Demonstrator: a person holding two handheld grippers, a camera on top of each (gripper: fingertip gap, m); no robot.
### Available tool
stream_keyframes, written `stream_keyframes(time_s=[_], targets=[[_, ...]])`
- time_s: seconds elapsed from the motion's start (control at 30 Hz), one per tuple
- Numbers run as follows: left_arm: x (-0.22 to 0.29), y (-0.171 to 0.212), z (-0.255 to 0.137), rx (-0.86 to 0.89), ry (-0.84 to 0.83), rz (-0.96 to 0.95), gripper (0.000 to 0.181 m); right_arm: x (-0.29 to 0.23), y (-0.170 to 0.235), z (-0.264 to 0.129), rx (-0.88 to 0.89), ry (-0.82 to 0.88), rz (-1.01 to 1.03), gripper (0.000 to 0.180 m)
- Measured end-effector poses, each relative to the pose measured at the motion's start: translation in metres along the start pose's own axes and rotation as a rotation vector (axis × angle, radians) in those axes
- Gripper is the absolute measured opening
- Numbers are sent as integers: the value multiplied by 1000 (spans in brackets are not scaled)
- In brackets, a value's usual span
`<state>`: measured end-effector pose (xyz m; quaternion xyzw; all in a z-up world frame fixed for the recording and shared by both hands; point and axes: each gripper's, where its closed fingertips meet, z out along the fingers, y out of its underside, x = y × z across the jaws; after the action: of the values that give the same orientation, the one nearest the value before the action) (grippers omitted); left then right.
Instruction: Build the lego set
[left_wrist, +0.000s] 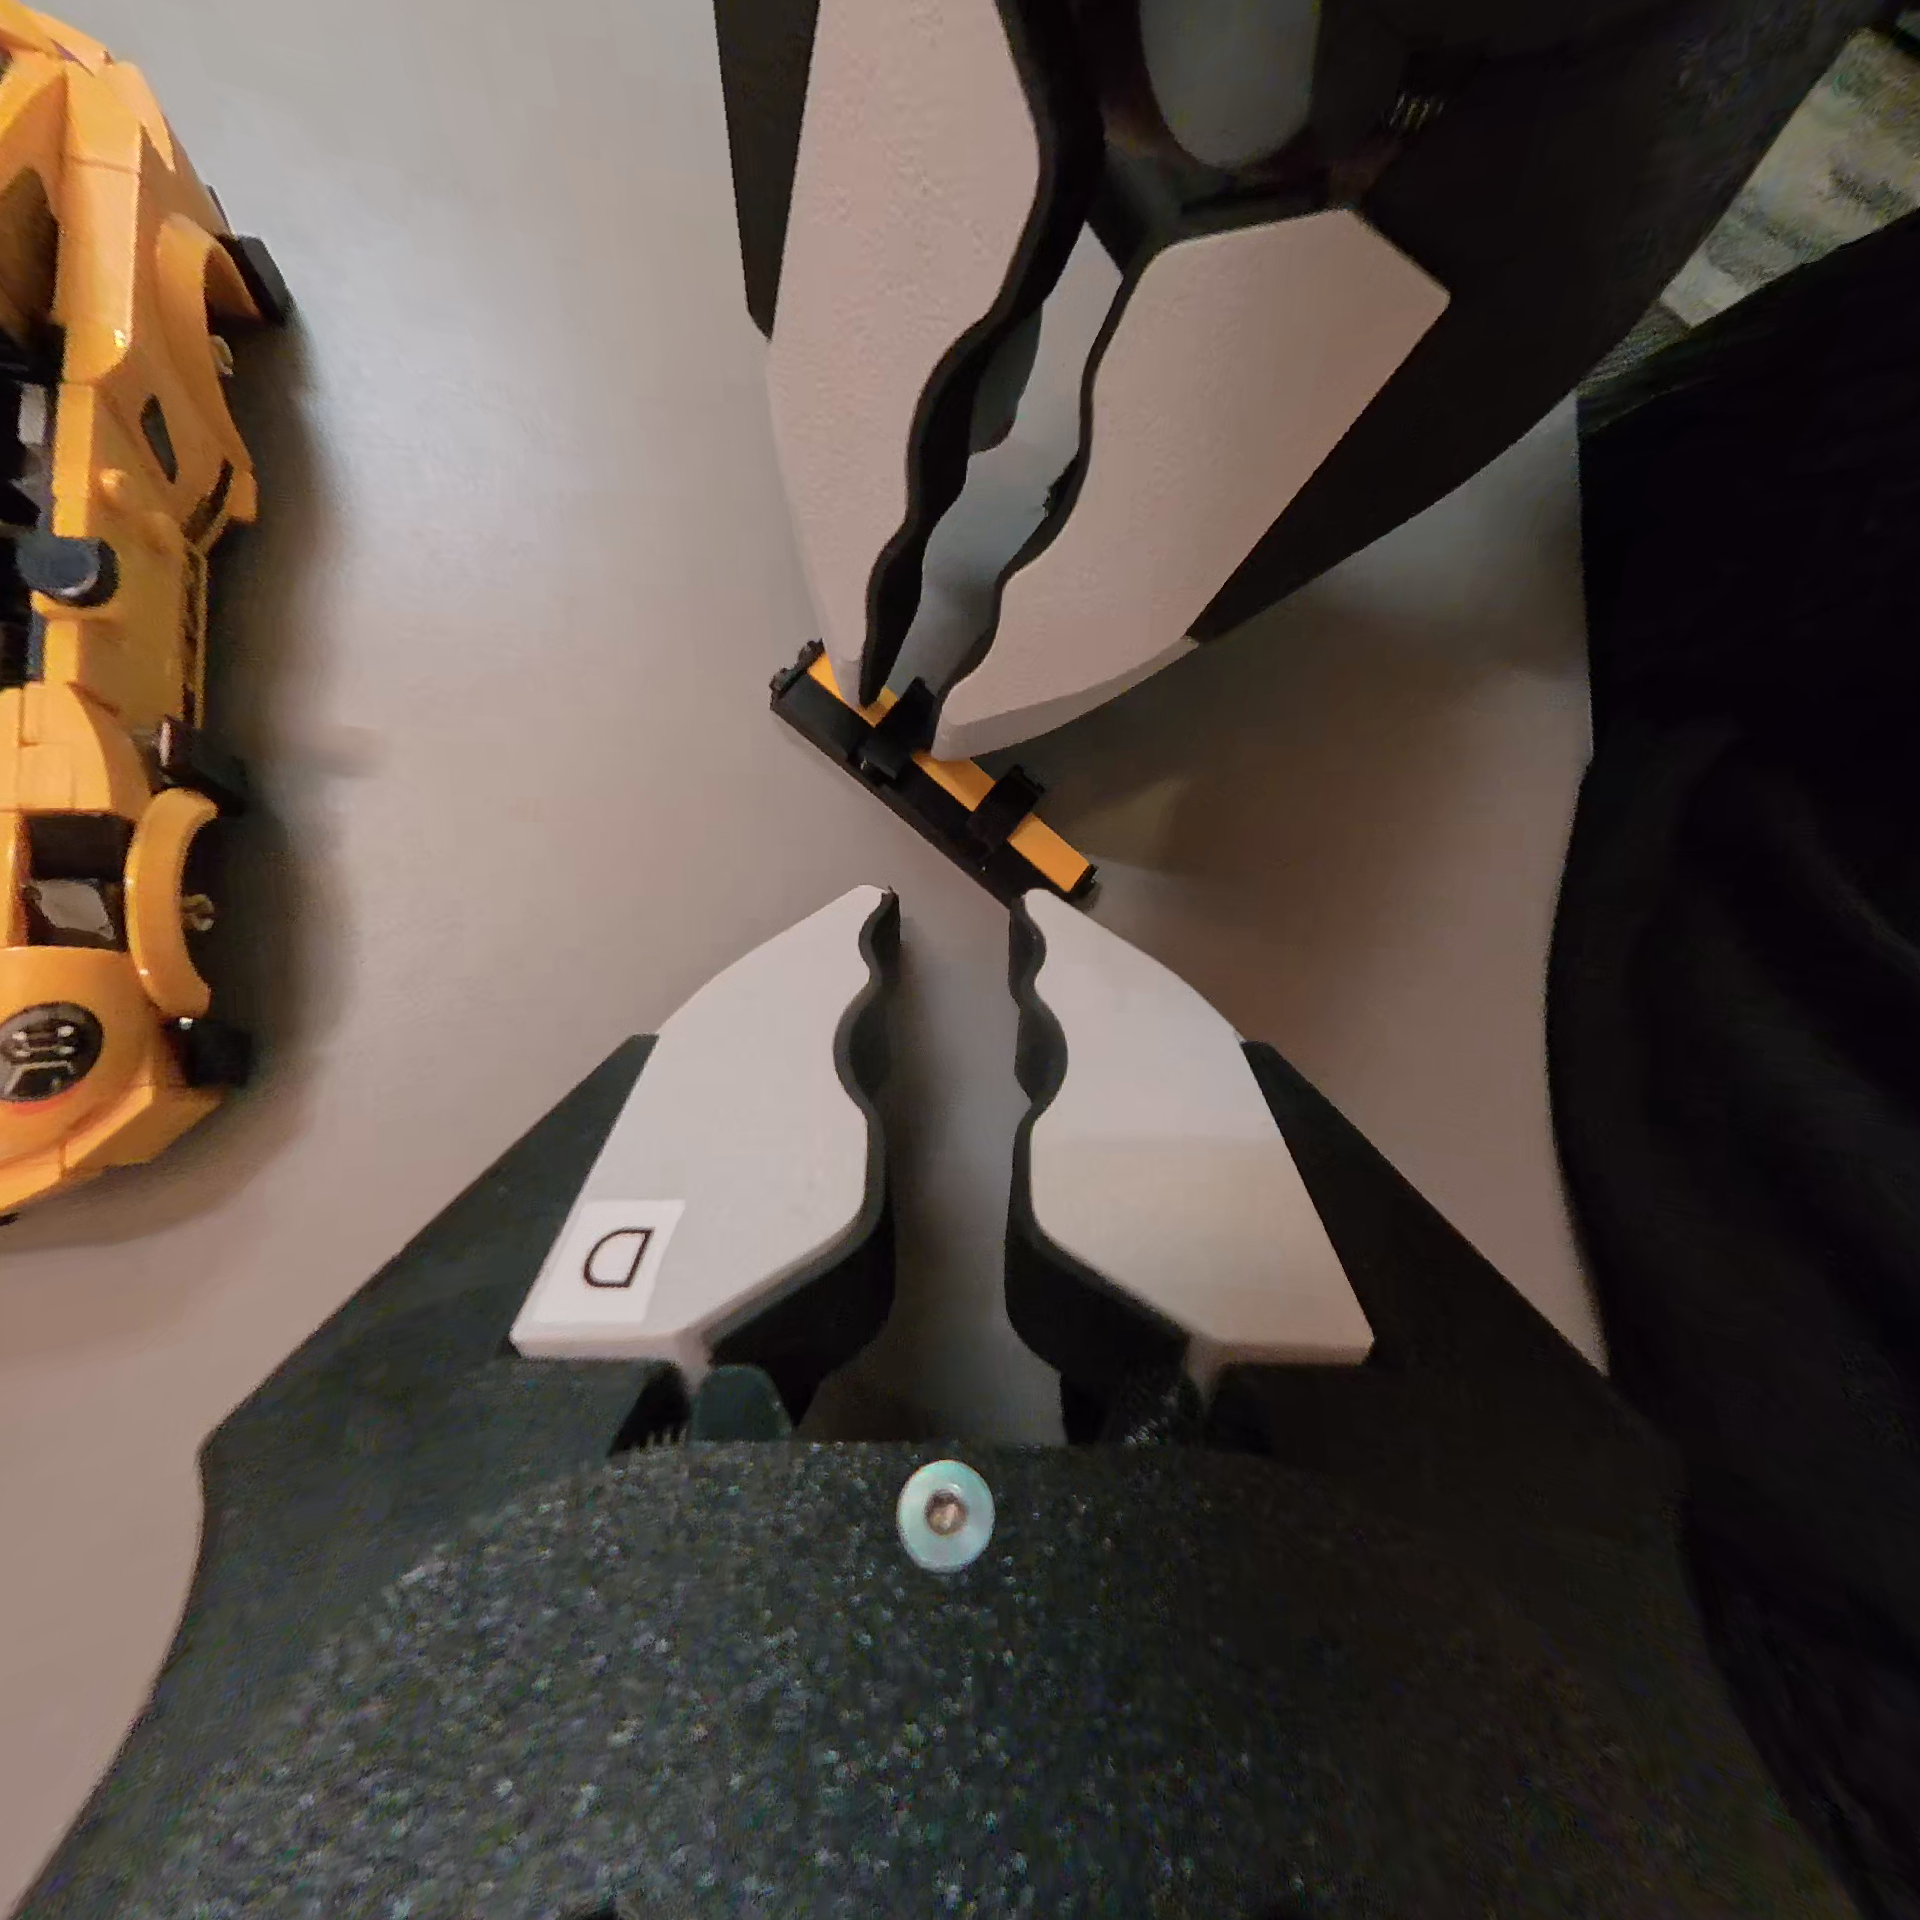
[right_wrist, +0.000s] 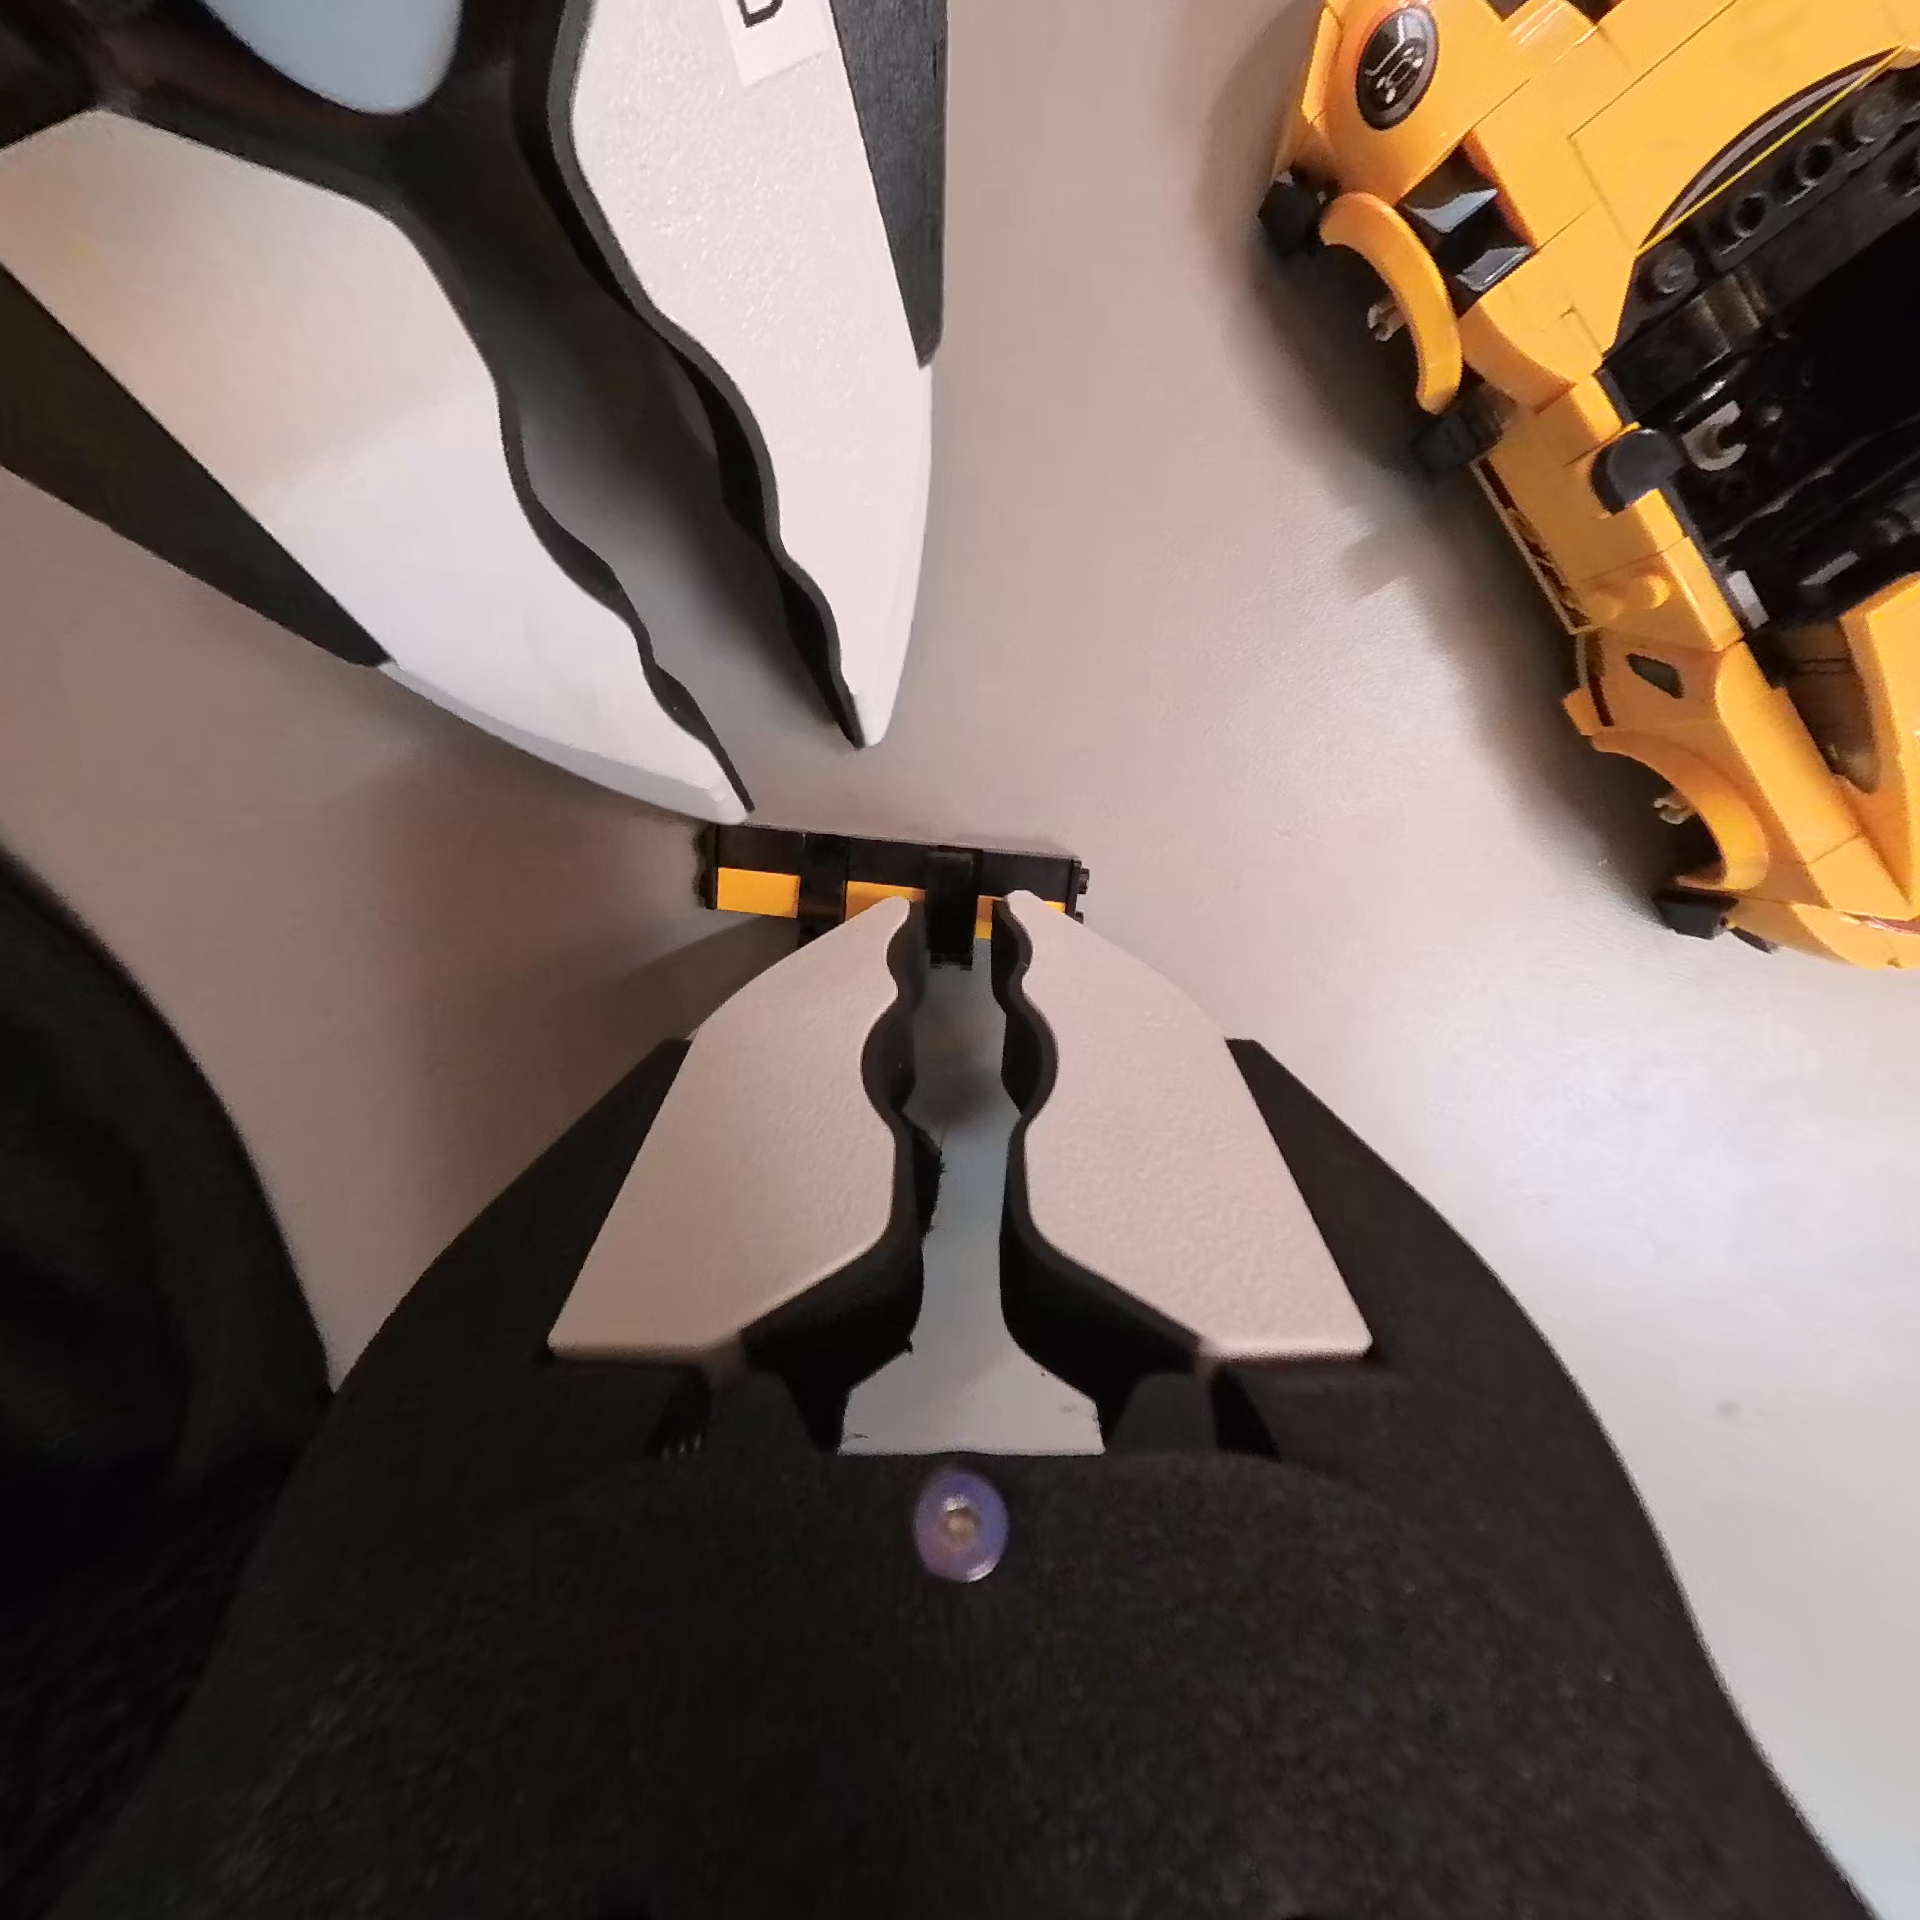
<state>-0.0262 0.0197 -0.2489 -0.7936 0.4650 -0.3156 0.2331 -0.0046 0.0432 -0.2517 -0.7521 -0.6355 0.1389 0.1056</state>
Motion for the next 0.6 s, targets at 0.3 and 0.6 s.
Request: stream_keyframes(time_s=[0.3,0.6], targets=[[-1,-14,5,88,-12,47,23,2,0,0,8,15,28,11],[2,-20,18,81,-20,116,26,1,-1,0,9,18,29,12]])
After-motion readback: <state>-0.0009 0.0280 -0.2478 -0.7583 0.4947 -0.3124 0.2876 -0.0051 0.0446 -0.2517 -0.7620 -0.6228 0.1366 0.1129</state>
